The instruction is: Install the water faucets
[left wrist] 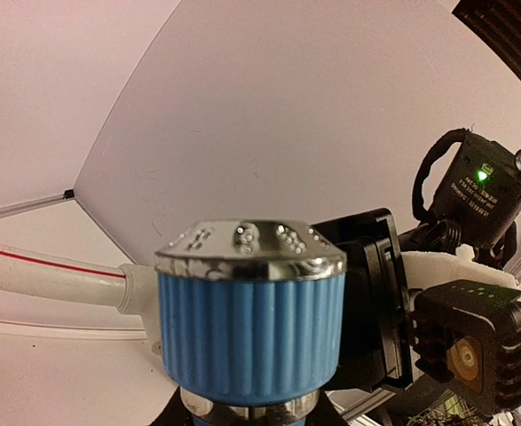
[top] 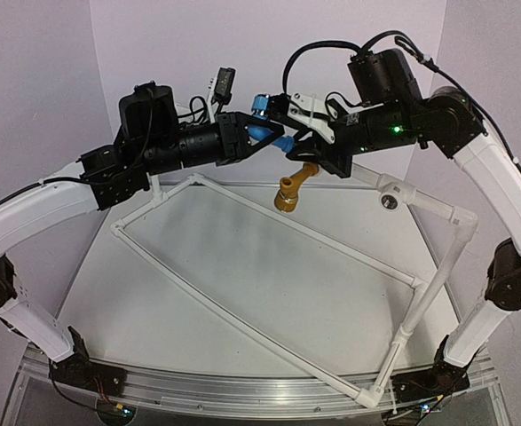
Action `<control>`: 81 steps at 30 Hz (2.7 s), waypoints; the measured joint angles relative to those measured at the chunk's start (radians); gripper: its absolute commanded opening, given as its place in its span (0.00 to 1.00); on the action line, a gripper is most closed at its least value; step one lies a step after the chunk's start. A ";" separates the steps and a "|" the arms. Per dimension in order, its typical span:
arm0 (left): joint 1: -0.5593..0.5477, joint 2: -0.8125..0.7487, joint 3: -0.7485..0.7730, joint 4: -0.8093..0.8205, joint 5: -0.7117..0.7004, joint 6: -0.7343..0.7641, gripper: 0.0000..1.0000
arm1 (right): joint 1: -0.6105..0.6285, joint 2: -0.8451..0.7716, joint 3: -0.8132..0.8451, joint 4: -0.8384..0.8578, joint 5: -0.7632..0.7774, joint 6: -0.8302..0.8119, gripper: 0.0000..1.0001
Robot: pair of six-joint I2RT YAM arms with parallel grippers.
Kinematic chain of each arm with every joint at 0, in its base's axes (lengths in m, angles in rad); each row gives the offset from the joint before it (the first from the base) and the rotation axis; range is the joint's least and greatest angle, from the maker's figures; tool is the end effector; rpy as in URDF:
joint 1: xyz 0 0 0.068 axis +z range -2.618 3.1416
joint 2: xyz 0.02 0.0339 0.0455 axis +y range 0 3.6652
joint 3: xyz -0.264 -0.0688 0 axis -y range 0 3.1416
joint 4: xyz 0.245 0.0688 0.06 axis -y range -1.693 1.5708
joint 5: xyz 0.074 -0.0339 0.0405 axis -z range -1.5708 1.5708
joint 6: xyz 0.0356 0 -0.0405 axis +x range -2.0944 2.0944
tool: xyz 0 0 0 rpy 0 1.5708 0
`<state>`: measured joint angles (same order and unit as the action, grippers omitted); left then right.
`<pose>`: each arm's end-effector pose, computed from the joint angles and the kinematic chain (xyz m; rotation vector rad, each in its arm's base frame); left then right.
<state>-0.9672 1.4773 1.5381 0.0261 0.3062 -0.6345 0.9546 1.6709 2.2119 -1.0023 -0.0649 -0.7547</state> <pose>0.1863 -0.2891 0.4605 0.5517 1.5945 -1.4819 0.1851 0.2654 0.5050 -1.5627 1.3057 0.1916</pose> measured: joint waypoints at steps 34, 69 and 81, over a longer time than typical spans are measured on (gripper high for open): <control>-0.008 -0.005 0.121 -0.324 0.108 0.060 0.28 | 0.013 -0.059 -0.088 0.074 -0.034 -0.260 0.00; -0.009 -0.335 -0.374 0.027 -0.490 0.392 0.00 | 0.018 -0.056 0.104 -0.143 0.243 0.216 0.74; -0.009 -0.274 -0.491 0.208 -0.515 0.531 0.00 | -0.062 -0.050 0.026 -0.324 0.198 0.394 0.72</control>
<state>-0.9764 1.2038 1.0466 0.2339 -0.2086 -0.1036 0.8922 1.6208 2.2379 -1.3259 0.1329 -0.3610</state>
